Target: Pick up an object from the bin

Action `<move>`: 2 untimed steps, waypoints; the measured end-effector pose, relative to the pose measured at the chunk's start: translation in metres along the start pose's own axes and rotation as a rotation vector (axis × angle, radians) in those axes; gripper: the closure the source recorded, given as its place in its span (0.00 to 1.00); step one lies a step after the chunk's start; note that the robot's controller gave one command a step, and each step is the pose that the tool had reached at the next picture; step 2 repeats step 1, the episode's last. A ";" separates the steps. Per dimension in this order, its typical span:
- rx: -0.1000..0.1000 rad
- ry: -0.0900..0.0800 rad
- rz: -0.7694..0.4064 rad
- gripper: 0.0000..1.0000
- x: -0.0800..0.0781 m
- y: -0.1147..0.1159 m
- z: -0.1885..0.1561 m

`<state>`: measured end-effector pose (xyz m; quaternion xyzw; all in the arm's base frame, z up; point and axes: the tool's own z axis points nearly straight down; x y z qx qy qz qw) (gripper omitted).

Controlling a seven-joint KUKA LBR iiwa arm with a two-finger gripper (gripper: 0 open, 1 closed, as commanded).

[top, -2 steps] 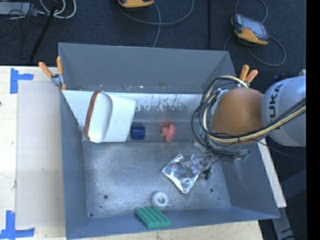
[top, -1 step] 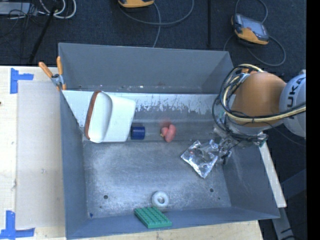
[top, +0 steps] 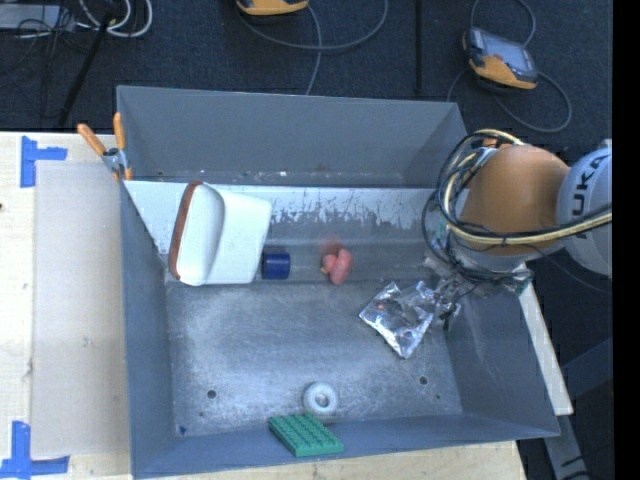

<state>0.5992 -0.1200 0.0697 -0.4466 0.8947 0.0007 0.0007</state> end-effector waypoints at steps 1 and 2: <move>0.007 -0.003 -0.029 1.00 -0.018 0.026 -0.150; 0.007 -0.003 -0.029 1.00 -0.018 0.026 -0.150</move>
Offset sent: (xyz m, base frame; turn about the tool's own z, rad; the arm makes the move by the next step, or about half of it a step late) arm -0.0120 0.0299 0.1457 -0.0299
